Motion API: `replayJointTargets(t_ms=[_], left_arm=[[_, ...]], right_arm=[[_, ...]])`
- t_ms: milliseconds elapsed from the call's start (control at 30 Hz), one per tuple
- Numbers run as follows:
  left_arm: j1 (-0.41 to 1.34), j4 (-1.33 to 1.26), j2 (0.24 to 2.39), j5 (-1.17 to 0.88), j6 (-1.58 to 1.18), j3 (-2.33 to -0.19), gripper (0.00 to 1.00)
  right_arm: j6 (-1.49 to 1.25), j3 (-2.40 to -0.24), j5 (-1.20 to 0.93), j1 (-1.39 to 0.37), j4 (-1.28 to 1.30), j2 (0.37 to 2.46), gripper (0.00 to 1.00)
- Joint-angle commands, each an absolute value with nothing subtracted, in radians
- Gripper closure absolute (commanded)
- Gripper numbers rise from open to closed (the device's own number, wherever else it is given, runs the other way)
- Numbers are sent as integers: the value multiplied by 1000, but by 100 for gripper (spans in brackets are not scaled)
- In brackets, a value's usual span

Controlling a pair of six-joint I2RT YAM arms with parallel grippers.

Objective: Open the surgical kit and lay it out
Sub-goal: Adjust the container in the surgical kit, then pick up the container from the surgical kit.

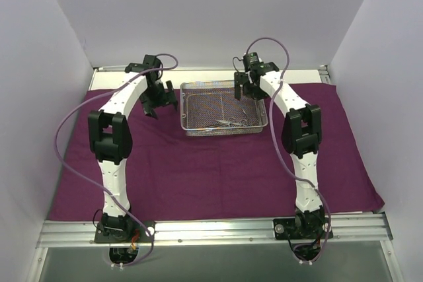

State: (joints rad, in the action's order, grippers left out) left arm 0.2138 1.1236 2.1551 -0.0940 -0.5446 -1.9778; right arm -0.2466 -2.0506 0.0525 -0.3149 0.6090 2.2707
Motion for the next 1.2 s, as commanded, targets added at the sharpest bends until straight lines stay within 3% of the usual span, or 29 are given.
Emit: replayJointTargets(t_ms=[0,367,567,667,733,967,1000,1067,1100,1133,1167], left_arm=[[239,1081,2158,-130,-560,-2066,6],[270,1129,2290,-138,-568,-2206,5],[287,1158,2361,-138,-568,-2279,6],[294,1166,2396,-147,-568,-2309,11],[296,1163,2413,-162,-568,-2318,18],[298,1161,2462,-199,-571,-2379,55],[298,1163,2474,-204,-571,-2390,64],[298,1167,2487,-221,-568,-2421,72],[298,1169,2497,-228,-566,-2433,81],[298,1170,2502,-233,-561,-2459,87],[298,1178,2505,-235,-560,-2474,96]], right_arm=[[-285,-2080,21,-290,614,2151,20],[-261,-2092,66,-203,696,2204,11],[-238,-2083,11,-199,660,2258,12],[-242,-2091,-25,-199,652,2289,15],[-244,-2094,-47,-199,649,2309,18],[-245,-2094,-71,-201,646,2356,28],[-245,-2094,-75,-201,640,2364,30],[-248,-2097,-83,-202,638,2370,39],[-249,-2109,-89,-204,637,2378,46],[-250,-2121,-92,-206,640,2381,59],[-255,-2134,-95,-207,644,2385,66]])
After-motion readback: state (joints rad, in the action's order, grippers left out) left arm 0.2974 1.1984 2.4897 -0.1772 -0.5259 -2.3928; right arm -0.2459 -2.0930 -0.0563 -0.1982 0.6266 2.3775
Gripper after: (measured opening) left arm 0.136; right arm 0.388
